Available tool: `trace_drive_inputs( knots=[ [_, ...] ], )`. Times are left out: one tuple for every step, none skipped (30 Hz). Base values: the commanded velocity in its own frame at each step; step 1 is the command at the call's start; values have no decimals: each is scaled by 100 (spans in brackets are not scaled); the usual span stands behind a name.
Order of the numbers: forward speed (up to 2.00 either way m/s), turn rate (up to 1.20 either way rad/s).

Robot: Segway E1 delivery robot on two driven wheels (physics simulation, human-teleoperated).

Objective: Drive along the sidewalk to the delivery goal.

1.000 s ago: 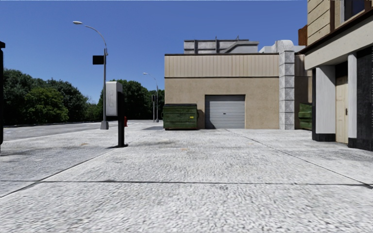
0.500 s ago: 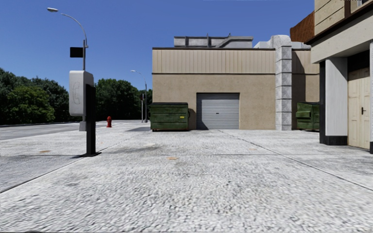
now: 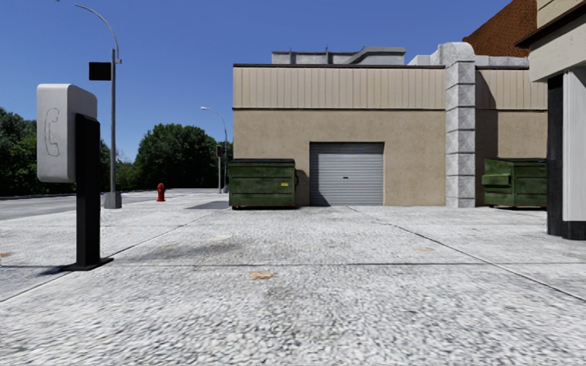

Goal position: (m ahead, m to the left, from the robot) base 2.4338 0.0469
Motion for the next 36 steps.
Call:
trace_drive_inputs(
  knots=[
    [200, 0],
    [200, 0],
    [200, 0],
    [200, 0],
    [200, 0],
    [200, 0],
    [200, 0],
    [200, 0],
    [200, 0],
    [200, 0],
    [200, 0],
    [200, 0],
    [200, 0],
    [200, 0],
    [200, 0],
    [200, 0],
    [200, 0],
    [200, 0],
    [200, 0],
    [200, 0],
    [200, 0],
    [200, 0],
    [191, 0],
    [191, 0],
    [171, 0],
    [162, 0],
    [149, 0],
    [144, 0],
    [144, 0],
    [140, 0],
    [134, 0],
    [125, 0],
    [116, 0],
    [116, 0],
    [109, 0],
    [103, 0]
  ],
)
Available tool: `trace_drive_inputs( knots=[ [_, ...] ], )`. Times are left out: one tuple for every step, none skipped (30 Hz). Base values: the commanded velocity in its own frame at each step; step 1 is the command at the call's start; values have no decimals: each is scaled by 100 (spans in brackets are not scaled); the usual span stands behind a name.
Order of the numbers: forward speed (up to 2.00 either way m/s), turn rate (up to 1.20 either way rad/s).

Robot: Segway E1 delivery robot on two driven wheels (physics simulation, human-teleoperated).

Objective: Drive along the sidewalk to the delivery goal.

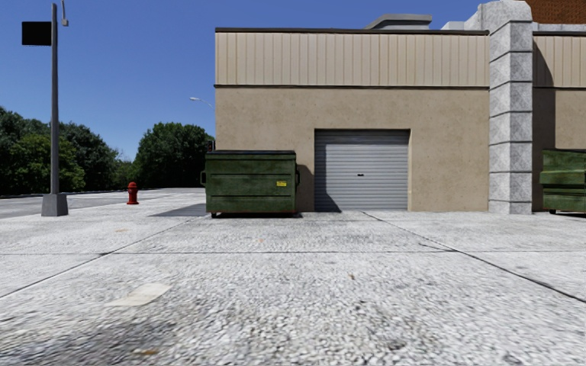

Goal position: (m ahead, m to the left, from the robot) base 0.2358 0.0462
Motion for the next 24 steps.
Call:
trace_drive_inputs(
  knots=[
    [96, 0],
    [96, 0],
    [92, 0],
    [88, 0],
    [84, 0],
    [81, 0],
    [81, 0],
    [78, 0],
    [65, 0],
    [0, 0],
    [0, 0],
    [0, 0],
    [0, 0],
    [0, 0],
    [0, 0],
    [0, 0],
    [0, 0],
    [0, 0],
    [0, 0],
    [0, 0],
    [0, 0],
    [0, 0],
    [0, 0],
    [0, 0]
  ],
)
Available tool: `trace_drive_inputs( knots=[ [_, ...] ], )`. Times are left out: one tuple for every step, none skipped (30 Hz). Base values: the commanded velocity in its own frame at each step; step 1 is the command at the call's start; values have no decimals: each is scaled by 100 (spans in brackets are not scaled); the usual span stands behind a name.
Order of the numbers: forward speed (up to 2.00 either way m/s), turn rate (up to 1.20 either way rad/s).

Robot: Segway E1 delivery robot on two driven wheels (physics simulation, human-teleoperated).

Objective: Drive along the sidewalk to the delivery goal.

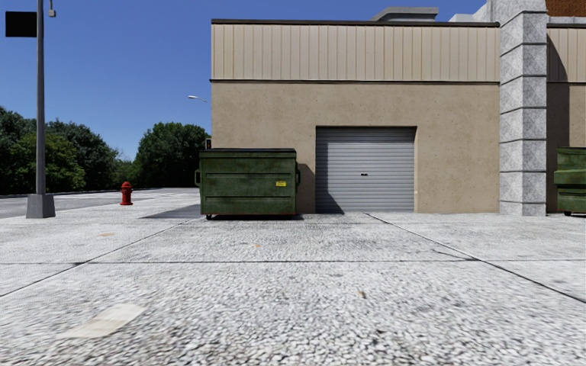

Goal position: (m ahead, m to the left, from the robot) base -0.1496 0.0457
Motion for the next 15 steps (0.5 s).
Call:
trace_drive_inputs(
  knots=[
    [0, 0],
    [0, 0],
    [0, 0],
    [0, 0],
    [0, 0],
    [0, 0],
    [0, 0],
    [0, 0],
    [0, 0],
    [0, 0],
    [0, 0],
    [0, 0],
    [0, 0],
    [0, 0],
    [0, 0]
  ],
)
